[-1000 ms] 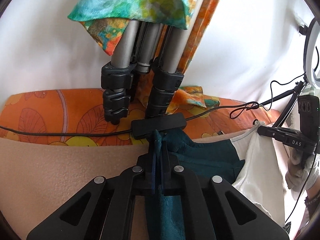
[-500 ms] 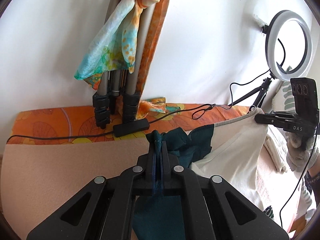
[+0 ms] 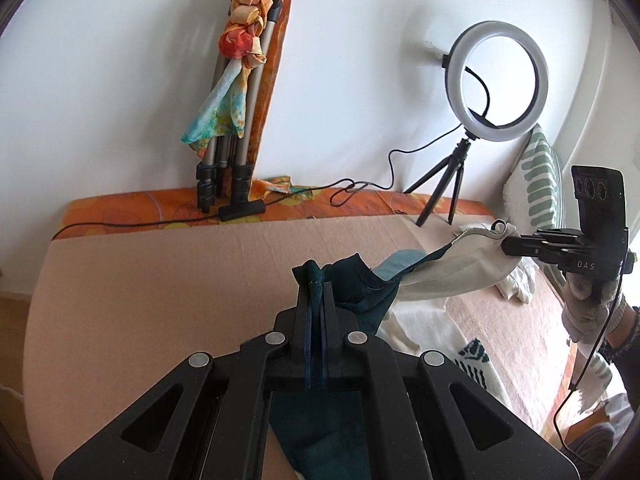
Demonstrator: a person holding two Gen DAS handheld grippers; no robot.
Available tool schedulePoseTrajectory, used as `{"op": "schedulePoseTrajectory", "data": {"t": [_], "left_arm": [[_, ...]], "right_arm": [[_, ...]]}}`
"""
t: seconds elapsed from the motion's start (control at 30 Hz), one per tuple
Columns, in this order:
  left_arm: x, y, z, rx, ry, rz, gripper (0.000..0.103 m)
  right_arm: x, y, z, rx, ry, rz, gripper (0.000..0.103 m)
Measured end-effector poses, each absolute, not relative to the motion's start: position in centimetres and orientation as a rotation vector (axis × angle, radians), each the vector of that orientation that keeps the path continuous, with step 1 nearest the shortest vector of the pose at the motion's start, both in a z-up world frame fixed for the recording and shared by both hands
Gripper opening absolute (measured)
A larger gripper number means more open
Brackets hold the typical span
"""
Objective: Fold small clothes
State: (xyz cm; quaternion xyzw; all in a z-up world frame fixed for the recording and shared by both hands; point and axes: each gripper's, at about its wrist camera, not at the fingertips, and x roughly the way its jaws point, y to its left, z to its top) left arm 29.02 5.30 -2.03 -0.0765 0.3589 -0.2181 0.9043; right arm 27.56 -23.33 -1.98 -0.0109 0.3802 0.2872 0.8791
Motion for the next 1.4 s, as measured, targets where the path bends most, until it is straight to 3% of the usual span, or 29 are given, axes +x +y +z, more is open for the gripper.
{"op": "schedulePoseTrajectory", "data": {"t": [0.3,0.57,0.8,0.93,1.13,1.4], "left_arm": [[19.3,5.4,-5.9,-0.136,0.808,-0.492,0.002],[15.1,4.6,-8.9,-0.045,0.851,-0.505,0.002],[12.4,4.1,-8.5,0.052,0.865,-0.528,0.011],[10.3,4.8,-7.6,0.071,0.870,-0.563,0.012],[8.5,5.6,-5.7,0.104,0.833,-0.565,0.012],[11.6,3.8,-7.4,0.062,0.865,-0.522,0.013]], "right_arm": [[16.8,-22.8,-7.3,-0.024,0.835,0.589,0.006],[12.5,-23.7,-10.4,-0.046,0.828,0.523,0.006],[9.9,-23.9,-10.7,-0.148,0.802,0.487,0.006],[7.8,-24.1,-10.9,-0.186,0.822,0.505,0.015],[6.6,-27.2,-10.5,0.007,0.845,0.507,0.042],[9.7,-29.6,-12.8,0.335,0.970,0.454,0.044]]}}
